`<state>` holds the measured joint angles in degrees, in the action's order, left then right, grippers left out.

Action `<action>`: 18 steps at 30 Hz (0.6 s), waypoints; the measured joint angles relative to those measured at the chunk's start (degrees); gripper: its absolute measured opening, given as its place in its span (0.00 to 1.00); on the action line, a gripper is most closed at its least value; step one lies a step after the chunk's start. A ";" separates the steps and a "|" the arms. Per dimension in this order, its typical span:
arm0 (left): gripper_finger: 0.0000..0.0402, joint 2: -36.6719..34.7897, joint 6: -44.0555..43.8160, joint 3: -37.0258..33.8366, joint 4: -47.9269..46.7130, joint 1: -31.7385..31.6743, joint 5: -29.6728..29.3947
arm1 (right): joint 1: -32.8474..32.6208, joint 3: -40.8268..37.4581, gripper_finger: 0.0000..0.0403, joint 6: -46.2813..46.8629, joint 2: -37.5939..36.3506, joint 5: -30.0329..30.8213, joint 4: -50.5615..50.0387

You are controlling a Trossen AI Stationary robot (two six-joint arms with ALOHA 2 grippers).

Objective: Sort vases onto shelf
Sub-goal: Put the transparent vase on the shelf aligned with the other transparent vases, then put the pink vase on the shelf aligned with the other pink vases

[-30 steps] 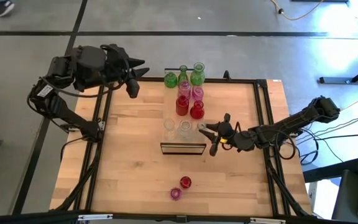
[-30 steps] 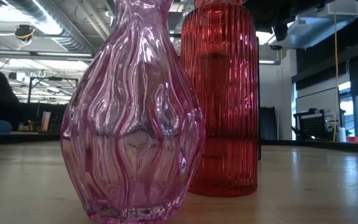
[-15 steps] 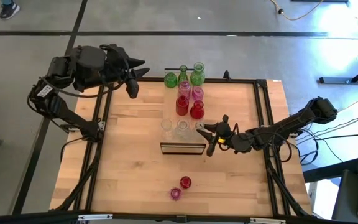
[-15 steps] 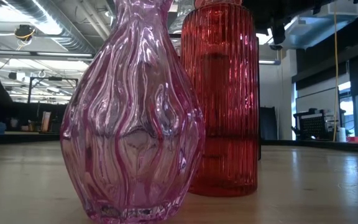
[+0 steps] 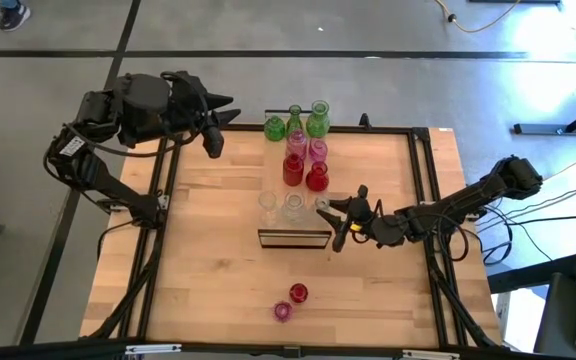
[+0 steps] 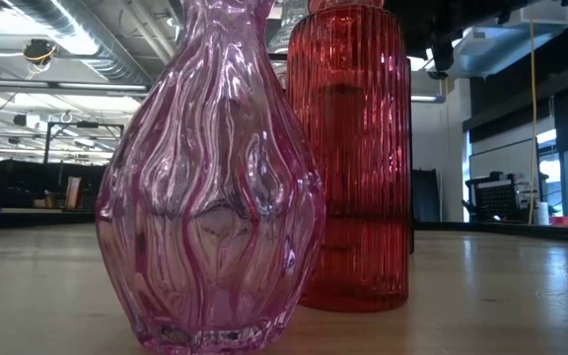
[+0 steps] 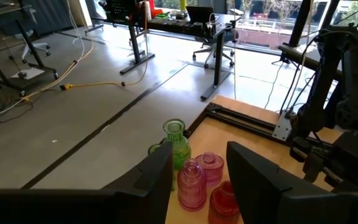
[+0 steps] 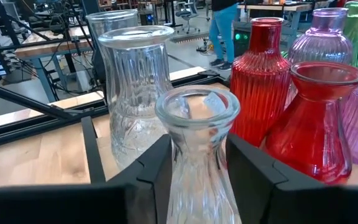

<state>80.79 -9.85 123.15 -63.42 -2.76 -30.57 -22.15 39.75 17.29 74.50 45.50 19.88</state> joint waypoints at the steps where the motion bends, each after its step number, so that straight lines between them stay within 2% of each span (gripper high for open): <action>1: 0.36 0.00 0.16 0.00 0.00 0.00 0.00 | 0.00 -0.02 0.32 -0.06 0.01 -0.02 0.00; 18: 0.36 0.00 1.01 0.00 -0.02 0.00 -0.02 | 0.00 -0.16 0.51 -1.14 -0.40 -0.09 0.35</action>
<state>80.79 -8.84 123.15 -63.44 -2.76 -30.59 -22.15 39.59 16.15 74.10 45.41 20.23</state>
